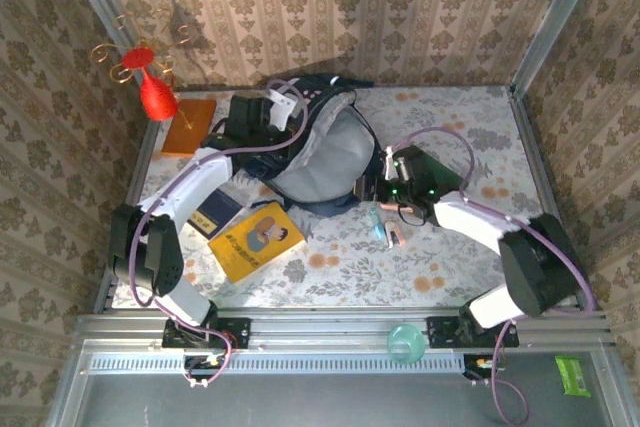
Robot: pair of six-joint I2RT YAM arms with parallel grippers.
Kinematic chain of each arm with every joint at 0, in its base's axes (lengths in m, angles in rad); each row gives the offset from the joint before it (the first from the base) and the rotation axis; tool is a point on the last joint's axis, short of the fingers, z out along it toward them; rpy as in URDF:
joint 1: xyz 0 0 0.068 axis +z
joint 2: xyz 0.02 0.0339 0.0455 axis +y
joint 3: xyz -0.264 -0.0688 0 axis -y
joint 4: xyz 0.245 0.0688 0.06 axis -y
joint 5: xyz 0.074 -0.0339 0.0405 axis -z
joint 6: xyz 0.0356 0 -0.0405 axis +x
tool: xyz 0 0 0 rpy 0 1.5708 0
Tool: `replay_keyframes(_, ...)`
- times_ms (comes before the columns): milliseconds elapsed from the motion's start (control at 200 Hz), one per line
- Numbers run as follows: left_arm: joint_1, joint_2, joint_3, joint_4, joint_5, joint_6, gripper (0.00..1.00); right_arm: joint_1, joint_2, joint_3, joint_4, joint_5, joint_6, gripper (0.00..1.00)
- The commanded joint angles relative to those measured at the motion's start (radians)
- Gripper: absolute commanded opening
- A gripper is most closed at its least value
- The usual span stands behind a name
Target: Pack the student bag
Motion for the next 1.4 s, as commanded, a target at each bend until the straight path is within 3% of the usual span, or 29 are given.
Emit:
replay_keyframes(0,0.006,-0.045,0.064,-0.066,0.188,0.220,0.00,0.009,-0.131,0.029,-0.038,0.121,-0.232,0.85)
replay_keyframes(175,0.059,-0.060,0.109,-0.191,0.262,0.373,0.00,0.012,-0.154,0.098,-0.011,0.171,-0.539,1.00)
replay_keyframes(320,0.102,-0.070,0.116,-0.182,0.314,0.393,0.00,0.013,-0.079,0.201,-0.037,0.071,-0.827,1.00)
replay_keyframes(460,0.109,-0.044,0.128,-0.161,0.316,0.377,0.00,0.013,0.020,0.334,-0.111,0.031,-0.895,1.00)
replay_keyframes(580,0.109,0.002,0.148,-0.119,0.275,0.357,0.00,0.024,0.067,0.387,-0.109,0.058,-0.778,0.98)
replay_keyframes(740,0.120,0.123,0.259,-0.145,0.228,0.384,0.00,0.025,0.046,0.320,-0.071,0.145,-0.635,0.96)
replay_keyframes(830,0.120,0.178,0.343,-0.172,0.122,0.310,0.17,0.026,0.020,0.284,-0.083,0.198,-0.523,0.96)
replay_keyframes(905,0.114,0.170,0.343,-0.161,-0.113,0.180,0.40,0.030,-0.004,0.255,-0.109,0.196,-0.410,0.95)
replay_keyframes(975,0.115,0.099,0.243,-0.126,-0.304,0.018,0.56,0.050,-0.024,0.229,-0.149,0.179,-0.306,0.95)
replay_keyframes(1030,0.122,0.010,0.099,-0.073,-0.433,-0.129,0.75,0.086,-0.034,0.215,-0.184,0.152,-0.212,0.94)
replay_keyframes(1090,0.141,-0.089,-0.069,-0.023,-0.495,-0.243,0.85,0.143,-0.024,0.208,-0.216,0.125,-0.095,0.93)
replay_keyframes(1165,0.165,-0.175,-0.231,-0.038,-0.512,-0.334,0.87,0.235,0.029,0.211,-0.240,0.098,0.073,0.90)
replay_keyframes(1260,0.182,-0.211,-0.311,-0.210,-0.482,-0.382,0.86,0.345,0.130,0.253,-0.257,0.071,0.210,0.89)
replay_keyframes(1400,0.181,-0.309,-0.463,-0.300,-0.490,-0.415,0.84,0.448,0.255,0.304,-0.207,-0.002,0.302,0.90)
